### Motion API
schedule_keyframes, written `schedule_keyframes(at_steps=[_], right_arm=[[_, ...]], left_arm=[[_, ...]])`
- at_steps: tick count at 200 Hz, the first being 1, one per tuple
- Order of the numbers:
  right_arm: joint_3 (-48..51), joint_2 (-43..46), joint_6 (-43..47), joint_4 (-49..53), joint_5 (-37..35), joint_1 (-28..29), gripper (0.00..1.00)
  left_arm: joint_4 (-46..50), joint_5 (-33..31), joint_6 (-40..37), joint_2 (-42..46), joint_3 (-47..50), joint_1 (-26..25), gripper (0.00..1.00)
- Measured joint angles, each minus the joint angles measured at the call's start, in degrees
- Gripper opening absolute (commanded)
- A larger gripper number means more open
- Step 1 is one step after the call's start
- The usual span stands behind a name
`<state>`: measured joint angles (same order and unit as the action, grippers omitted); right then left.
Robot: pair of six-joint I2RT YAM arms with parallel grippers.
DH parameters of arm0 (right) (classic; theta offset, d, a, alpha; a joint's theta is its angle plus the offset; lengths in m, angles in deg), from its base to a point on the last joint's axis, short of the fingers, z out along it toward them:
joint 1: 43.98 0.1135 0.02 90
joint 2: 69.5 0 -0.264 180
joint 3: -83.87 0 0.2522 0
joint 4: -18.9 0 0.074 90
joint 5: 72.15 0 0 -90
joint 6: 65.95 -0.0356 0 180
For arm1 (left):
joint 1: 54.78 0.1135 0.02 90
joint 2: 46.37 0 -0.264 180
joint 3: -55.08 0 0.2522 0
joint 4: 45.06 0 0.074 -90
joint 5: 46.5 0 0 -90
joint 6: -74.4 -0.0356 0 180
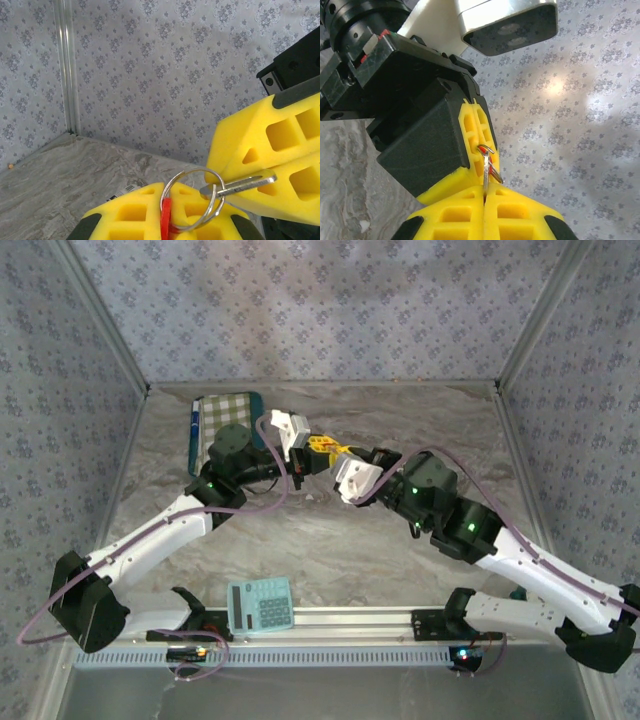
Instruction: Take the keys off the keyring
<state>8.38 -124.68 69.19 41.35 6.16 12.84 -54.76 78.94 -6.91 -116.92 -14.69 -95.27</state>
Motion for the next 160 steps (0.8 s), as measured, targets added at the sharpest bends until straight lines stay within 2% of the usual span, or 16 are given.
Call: schedule_keyframes(at_steps=[97,160], right_arm=[[0.0,-3.9,3.6,0.1,-4.3,1.1,0.00],[-0.1,-5.1,5.3,3.2,-4.2,1.2,0.00]], left_arm=[[6.8,0.1,-0.3,0.0,-0.4,0.8,0.00],[13.7,1.7,-4.3,0.2,-0.5,0.2,0.00]])
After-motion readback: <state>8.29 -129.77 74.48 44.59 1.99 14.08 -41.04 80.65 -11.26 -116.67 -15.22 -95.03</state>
